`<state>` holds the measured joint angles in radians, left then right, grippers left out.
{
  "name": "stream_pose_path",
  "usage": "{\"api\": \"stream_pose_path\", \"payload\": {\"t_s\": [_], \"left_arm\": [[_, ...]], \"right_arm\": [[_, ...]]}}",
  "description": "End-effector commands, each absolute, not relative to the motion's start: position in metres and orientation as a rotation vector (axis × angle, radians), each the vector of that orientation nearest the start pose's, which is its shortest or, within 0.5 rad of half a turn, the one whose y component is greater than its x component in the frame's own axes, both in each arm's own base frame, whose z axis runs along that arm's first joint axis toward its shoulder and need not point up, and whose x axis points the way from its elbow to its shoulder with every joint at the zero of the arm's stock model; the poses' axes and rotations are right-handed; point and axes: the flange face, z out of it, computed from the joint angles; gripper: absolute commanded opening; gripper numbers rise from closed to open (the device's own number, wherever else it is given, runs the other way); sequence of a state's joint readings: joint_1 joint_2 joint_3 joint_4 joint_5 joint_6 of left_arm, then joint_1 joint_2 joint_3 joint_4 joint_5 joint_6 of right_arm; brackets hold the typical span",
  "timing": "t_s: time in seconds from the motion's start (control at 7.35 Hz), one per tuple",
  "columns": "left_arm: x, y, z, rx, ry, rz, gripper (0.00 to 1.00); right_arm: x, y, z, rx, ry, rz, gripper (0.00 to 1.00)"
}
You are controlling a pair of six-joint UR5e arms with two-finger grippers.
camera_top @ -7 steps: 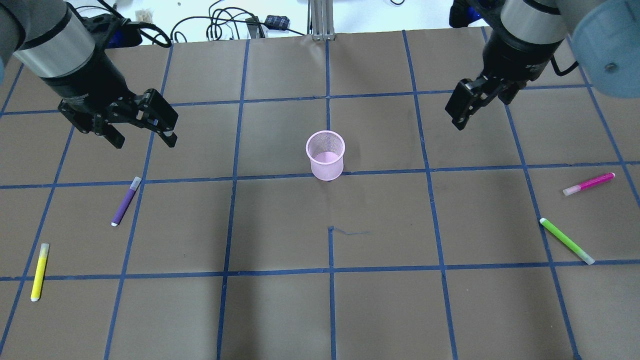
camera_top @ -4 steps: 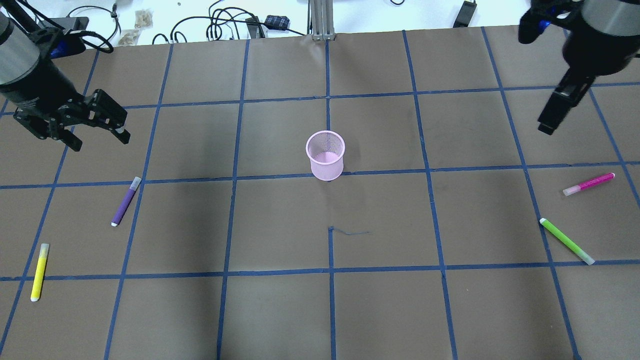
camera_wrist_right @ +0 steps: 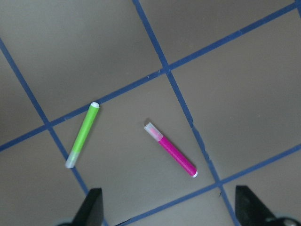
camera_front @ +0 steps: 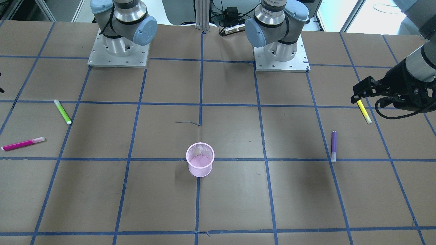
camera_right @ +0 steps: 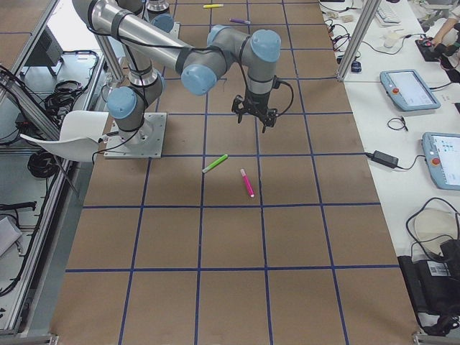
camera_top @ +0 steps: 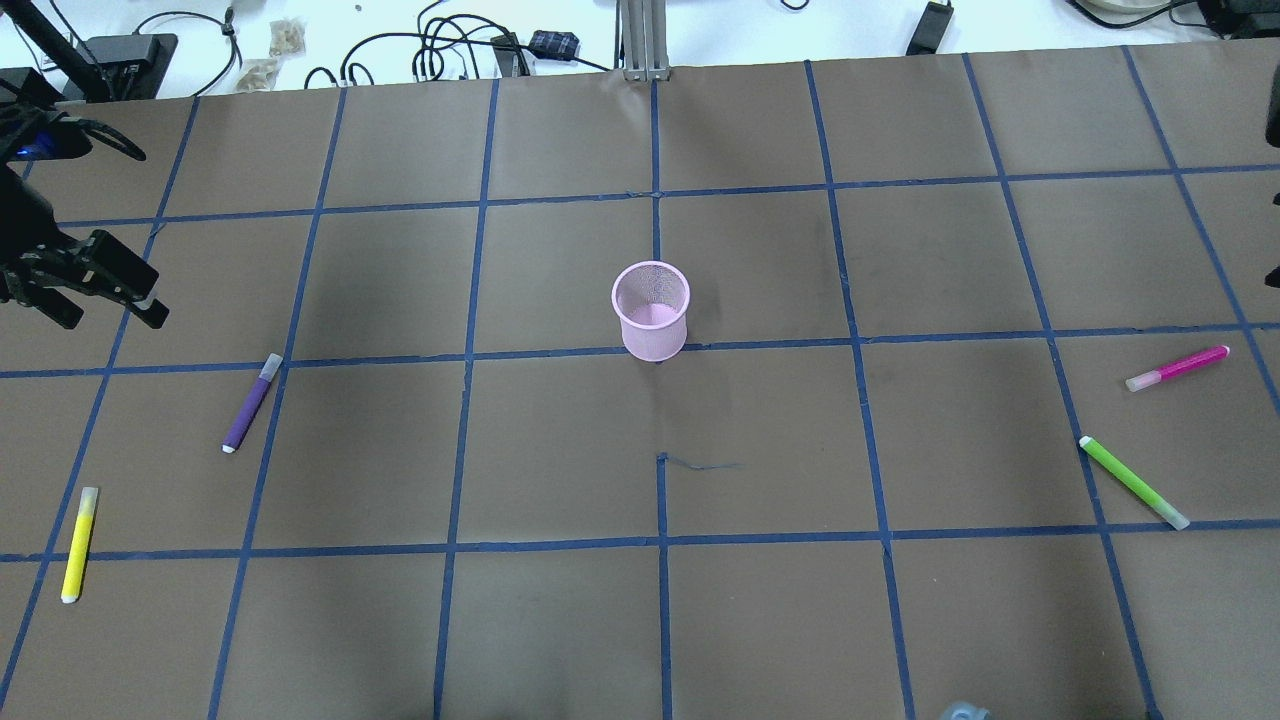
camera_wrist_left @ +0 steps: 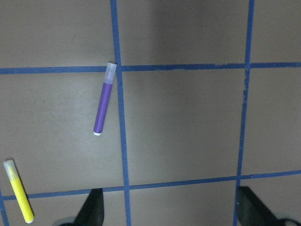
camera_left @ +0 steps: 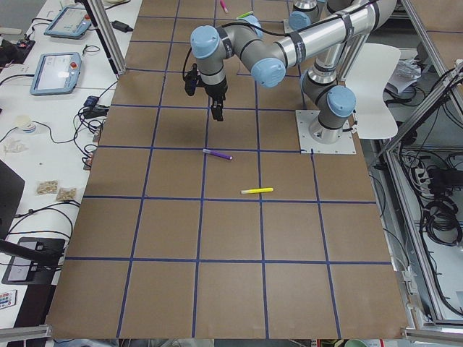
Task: Insert purple and pink pens into pink cup
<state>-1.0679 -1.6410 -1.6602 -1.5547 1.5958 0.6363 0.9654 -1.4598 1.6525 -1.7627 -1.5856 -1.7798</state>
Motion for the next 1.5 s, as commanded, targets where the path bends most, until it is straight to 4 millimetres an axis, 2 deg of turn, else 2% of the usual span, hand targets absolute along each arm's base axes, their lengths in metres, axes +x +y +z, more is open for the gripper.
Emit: {"api": "stream_pose_path", "payload": {"t_s": [0.0, 0.14, 0.27, 0.41, 0.68, 0.82, 0.95, 1.22, 1.36], "left_arm": [[0.142, -0.499, 0.378, 0.450, 3.100, 0.140, 1.00], [0.142, -0.497, 0.356, 0.564, 3.056, 0.083, 1.00], [0.145, -0.491, 0.345, 0.610, 3.053, 0.086, 1.00], [0.157, -0.486, 0.338, 0.670, 3.072, 0.070, 1.00], [0.161, -0.483, 0.317, 0.678, 3.088, 0.020, 1.00], [0.159, -0.477, 0.297, 0.683, 3.065, -0.001, 1.00], [0.155, -0.469, 0.288, 0.748, 3.057, 0.018, 1.00], [0.153, -0.467, 0.269, 0.809, 3.061, 0.018, 1.00], [0.153, -0.466, 0.254, 0.804, 3.040, -0.009, 1.00]], "right_arm": [[-0.279, -0.514, 0.337, -1.897, 2.361, -0.205, 1.00], [-0.313, -0.511, 0.299, -1.951, 2.271, -0.245, 1.00], [-0.327, -0.515, 0.267, -2.052, 2.153, -0.278, 1.00], [-0.331, -0.517, 0.241, -2.133, 2.027, -0.293, 1.00], [-0.328, -0.520, 0.220, -2.301, 1.800, -0.384, 1.00], [-0.326, -0.519, 0.211, -2.311, 1.760, -0.412, 1.00], [-0.326, -0.519, 0.201, -2.293, 1.754, -0.423, 1.00], [-0.329, -0.518, 0.178, -2.239, 1.756, -0.449, 0.92], [-0.340, -0.511, 0.166, -2.178, 1.792, -0.487, 0.92]]}}
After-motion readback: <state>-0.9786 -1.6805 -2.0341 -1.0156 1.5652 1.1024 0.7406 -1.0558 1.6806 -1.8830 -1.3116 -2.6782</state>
